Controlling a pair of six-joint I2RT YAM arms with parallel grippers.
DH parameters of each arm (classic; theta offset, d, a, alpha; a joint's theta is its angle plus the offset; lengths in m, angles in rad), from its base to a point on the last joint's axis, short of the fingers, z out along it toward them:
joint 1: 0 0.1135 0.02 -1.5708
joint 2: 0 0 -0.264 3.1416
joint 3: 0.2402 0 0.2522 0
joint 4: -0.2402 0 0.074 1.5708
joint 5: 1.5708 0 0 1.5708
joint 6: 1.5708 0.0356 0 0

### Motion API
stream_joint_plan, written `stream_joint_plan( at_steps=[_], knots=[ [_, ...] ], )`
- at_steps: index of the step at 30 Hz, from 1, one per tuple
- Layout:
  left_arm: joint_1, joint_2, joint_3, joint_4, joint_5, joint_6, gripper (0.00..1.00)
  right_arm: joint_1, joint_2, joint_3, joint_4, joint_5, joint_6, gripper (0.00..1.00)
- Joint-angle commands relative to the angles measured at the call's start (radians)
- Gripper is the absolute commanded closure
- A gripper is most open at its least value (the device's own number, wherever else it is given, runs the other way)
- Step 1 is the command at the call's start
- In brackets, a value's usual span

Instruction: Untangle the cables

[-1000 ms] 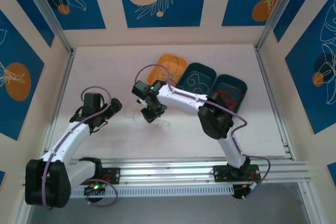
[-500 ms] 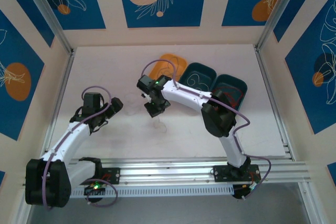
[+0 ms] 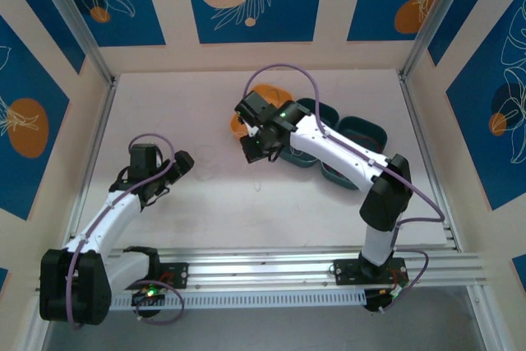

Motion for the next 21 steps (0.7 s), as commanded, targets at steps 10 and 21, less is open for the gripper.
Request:
stream_joint_plan(
  at_steps=[10,21],
  knots=[
    [0.013,-0.012,0.000,0.013,0.036,0.010,0.00,-0.121,-0.148,-0.055,0.093,-0.048,0.043,1.00],
    [0.014,-0.015,-0.002,0.006,0.034,0.019,0.00,-0.391,-0.208,-0.153,0.228,-0.077,0.051,1.00]
  ],
)
